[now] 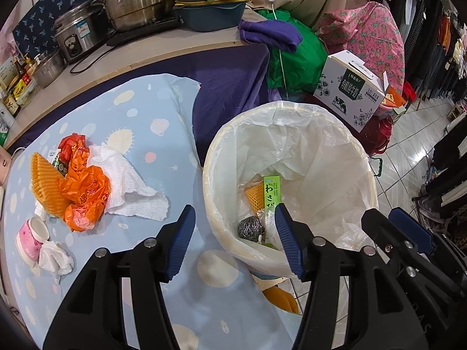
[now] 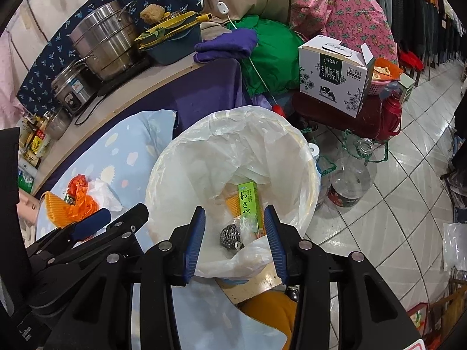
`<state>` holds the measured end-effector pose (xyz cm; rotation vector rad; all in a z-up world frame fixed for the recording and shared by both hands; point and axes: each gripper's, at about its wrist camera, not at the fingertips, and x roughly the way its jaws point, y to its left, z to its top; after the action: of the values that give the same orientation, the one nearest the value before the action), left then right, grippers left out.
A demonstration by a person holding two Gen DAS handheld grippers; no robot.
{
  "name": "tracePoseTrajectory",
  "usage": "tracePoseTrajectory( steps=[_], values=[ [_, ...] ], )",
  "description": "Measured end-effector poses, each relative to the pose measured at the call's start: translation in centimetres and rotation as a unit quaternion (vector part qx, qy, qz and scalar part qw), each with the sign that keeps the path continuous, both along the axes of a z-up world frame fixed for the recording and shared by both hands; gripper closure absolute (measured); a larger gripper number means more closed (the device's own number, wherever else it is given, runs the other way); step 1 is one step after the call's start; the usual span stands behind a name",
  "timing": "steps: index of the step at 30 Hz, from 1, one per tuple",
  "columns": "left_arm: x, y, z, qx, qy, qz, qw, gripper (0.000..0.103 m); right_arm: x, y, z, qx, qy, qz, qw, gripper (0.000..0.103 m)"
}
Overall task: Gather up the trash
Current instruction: 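Move both tools back over the table toward the remaining trash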
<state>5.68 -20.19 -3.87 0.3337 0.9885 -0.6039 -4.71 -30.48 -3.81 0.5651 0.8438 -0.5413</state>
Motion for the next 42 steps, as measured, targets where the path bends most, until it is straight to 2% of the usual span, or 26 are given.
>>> tracePoseTrajectory(
  steps=[5, 22, 24, 26, 31, 35, 37, 42],
  values=[
    [0.2, 1.0, 0.5, -0.007, -0.002, 0.009, 0.9999, 0.049, 0.1, 0.7, 0.7, -0.005, -0.008, 0.005, 1.0, 0.057],
    [1.4, 8.1, 3.1, -0.032, -0.027, 0.073, 0.9964, 0.049, 2.0, 5.8, 3.5, -0.035, -0.029, 0.049, 0.998, 0.055],
    [1.5, 9.3, 3.4, -0.035, -0.03, 0.083, 0.9955, 0.048, 2.4, 6.6, 3.6, -0.037, -0.029, 0.058, 0.997, 0.054],
    [1.6, 10.4, 3.6, -0.038, -0.032, 0.093, 0.9944, 0.042, 2.8, 7.6, 3.7, -0.041, -0.029, 0.068, 0.996, 0.052],
    [1.9, 13.7, 3.8, -0.034, -0.046, 0.124, 0.9906, 0.036, 3.8, 10.2, 3.7, -0.049, -0.029, 0.093, 0.994, 0.05],
    [2.6, 16.7, 3.2, -0.03, -0.04, 0.153, 0.987, 0.033, 4.6, 12.3, 3.3, -0.053, -0.024, 0.115, 0.992, 0.048],
    [2.9, 18.5, 2.6, -0.027, -0.037, 0.172, 0.984, 0.029, 5.0, 13.4, 3.2, -0.055, -0.022, 0.126, 0.99, 0.048],
    [3.9, 23.3, 1.0, -0.007, -0.032, 0.221, 0.9746, 0.026, 5.9, 15.9, 2.7, -0.059, -0.022, 0.148, 0.987, 0.045]
  ],
)
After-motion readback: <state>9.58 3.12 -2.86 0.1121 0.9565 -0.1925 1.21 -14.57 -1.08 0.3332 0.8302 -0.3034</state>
